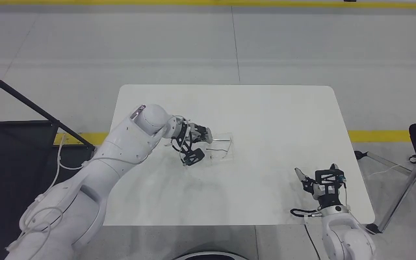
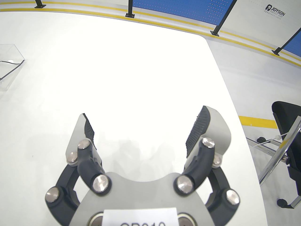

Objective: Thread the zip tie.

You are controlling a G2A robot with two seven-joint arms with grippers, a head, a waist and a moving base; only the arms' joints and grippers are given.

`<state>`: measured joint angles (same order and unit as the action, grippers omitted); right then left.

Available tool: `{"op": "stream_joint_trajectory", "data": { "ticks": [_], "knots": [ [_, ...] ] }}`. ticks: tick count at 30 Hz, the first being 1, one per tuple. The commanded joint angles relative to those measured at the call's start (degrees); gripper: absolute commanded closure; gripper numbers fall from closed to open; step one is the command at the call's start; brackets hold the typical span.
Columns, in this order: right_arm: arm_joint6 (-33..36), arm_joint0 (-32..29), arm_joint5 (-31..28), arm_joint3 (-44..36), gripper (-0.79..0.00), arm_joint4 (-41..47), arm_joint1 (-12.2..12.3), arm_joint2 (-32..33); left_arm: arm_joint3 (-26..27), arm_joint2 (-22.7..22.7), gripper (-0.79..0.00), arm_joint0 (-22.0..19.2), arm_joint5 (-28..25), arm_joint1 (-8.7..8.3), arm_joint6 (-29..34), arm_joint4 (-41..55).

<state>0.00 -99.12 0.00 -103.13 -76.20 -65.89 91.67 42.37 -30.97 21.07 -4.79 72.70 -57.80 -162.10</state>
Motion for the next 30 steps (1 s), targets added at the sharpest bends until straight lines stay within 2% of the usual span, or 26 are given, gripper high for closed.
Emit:
{"op": "stream_joint_trajectory", "data": {
  "ticks": [1,12,20,22,24,30],
  "knots": [
    [0.0,0.0,0.0,0.0,-0.785,0.0,0.0,0.0,0.3,0.0,-0.179,0.1,-0.2,-0.08,0.1,-0.2],
    [0.0,0.0,0.0,0.0,-0.785,0.0,0.0,0.0,1.3,0.0,-0.108,0.4,-0.7,-0.39,0.3,-0.6],
    [0.0,0.0,0.0,0.0,-0.785,0.0,0.0,0.0,2.0,-0.7,-0.089,0.6,-0.2,-0.96,-0.3,-0.4],
    [0.0,0.0,0.0,0.0,-0.785,0.0,0.0,0.0,2.4,-0.9,-0.071,0.7,-0.1,-1.15,-0.3,-0.4],
    [0.0,0.0,0.0,0.0,-0.785,0.0,0.0,0.0,2.8,-1.2,0.0,0.9,0.2,-1.38,-0.2,-0.3],
    [0.0,0.0,0.0,0.0,-0.785,0.0,0.0,0.0,4.3,-3.5,0.0,2.1,2.7,-2.67,0.2,0.9]
  ]
}}
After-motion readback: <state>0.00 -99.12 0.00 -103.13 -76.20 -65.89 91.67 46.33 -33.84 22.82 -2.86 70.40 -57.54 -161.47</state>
